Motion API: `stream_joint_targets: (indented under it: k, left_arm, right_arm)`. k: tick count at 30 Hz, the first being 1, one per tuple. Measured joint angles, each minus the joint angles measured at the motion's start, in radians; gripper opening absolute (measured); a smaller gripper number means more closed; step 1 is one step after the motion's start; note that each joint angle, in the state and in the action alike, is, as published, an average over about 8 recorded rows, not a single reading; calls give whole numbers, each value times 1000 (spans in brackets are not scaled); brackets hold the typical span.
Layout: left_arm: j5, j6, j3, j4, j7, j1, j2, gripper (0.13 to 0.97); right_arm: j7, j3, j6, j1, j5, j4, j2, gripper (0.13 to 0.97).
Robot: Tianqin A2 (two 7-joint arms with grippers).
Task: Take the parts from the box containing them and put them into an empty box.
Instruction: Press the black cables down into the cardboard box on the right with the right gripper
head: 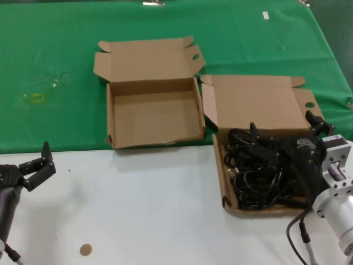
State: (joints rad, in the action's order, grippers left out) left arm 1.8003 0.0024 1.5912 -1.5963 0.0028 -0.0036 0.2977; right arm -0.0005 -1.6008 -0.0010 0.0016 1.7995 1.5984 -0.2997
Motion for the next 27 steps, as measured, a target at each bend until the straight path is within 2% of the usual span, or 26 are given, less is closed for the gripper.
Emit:
stream_joint_targets:
  k: [27]
  left_arm:
    - [0,0,0,0,0,0,0,959]
  right_arm:
    - [0,0,0,0,0,0,0,966]
